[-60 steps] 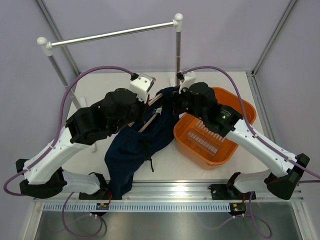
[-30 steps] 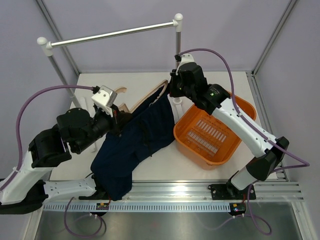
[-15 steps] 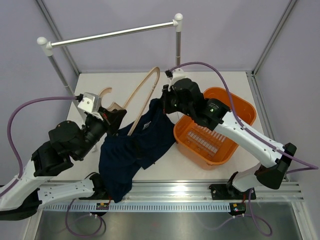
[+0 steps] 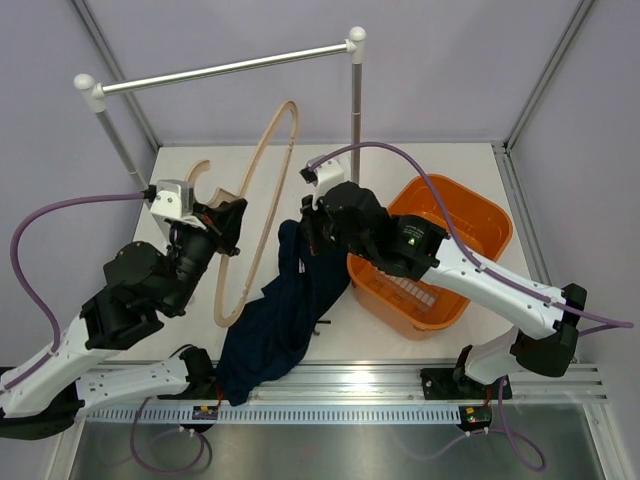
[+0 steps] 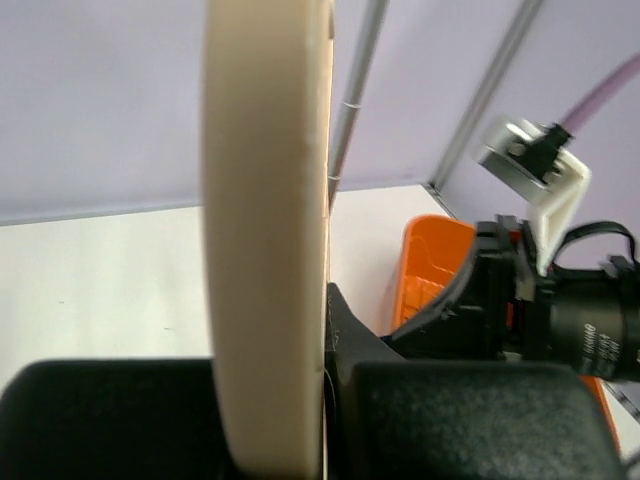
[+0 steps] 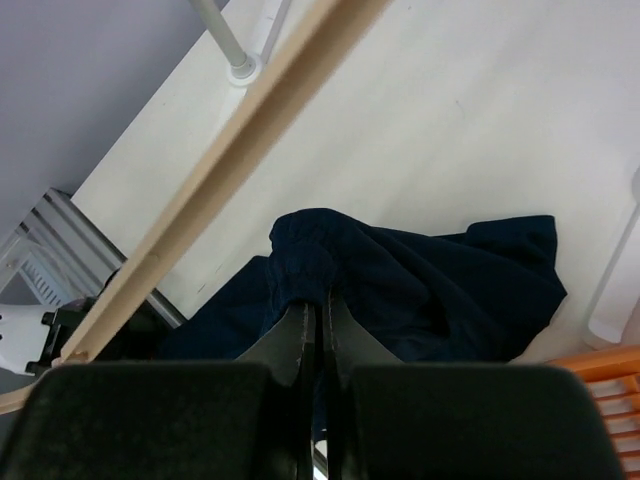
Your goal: Remove the shorts from the hanger
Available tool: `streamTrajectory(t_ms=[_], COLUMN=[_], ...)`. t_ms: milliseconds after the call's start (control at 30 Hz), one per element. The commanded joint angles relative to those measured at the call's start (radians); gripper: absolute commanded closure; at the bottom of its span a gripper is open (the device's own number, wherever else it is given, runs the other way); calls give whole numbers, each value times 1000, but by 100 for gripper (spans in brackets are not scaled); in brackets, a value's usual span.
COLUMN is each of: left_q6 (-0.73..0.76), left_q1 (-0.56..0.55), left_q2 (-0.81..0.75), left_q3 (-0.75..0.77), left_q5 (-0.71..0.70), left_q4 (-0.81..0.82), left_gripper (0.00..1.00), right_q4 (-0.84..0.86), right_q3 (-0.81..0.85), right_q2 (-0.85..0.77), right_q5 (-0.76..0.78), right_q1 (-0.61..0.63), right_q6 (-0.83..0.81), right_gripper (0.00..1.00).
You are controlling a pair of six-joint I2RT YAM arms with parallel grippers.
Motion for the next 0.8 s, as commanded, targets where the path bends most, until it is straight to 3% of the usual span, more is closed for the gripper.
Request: streamTrajectory(t_ms=[0,133,267,400,567,767], left_q6=[40,35,37,19,-8,-20], left_q1=[-5,-4,-5,-4,-2,-2], left_q2=[-7,-31,-75,-98,-116,-124], left_q3=[34,45,11,-10,-30,-36], left_q5=[-196,-267,-287,-299,-294,-270], left_q4=[76,-1,-28,-89,-145,-174], left_gripper=[100,100,100,100,100,100], right_q4=[1,-24,-53,86,404,603], right_q3=[104,216,468,609,552,382], right_q2=[-12,-34,-52,-106,-244,-350], right_q5=[90,165,280,503,622,696], right_q1=[9,9,7,7,7,7], right_q6=[-55,-134,-252,-485,-752,-868], right_gripper=[100,100,100,100,100,100])
